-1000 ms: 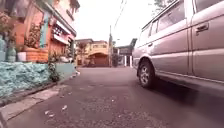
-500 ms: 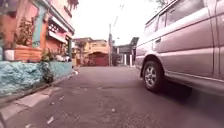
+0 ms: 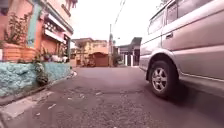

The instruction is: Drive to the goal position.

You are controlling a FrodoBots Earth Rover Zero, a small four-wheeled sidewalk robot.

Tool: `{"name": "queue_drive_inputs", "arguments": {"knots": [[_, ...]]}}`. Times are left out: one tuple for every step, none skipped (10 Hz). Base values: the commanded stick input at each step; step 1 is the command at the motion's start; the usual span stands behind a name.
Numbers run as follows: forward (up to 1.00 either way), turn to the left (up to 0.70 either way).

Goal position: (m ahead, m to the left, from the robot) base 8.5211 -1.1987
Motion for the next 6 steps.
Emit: {"name": "queue_drive_inputs", "arguments": {"knots": [[0.7, 0.0], [0.7, 0.0], [0.7, 0.0], [0.7, 0.0], [0.7, 0.0], [0.7, 0.0]]}}
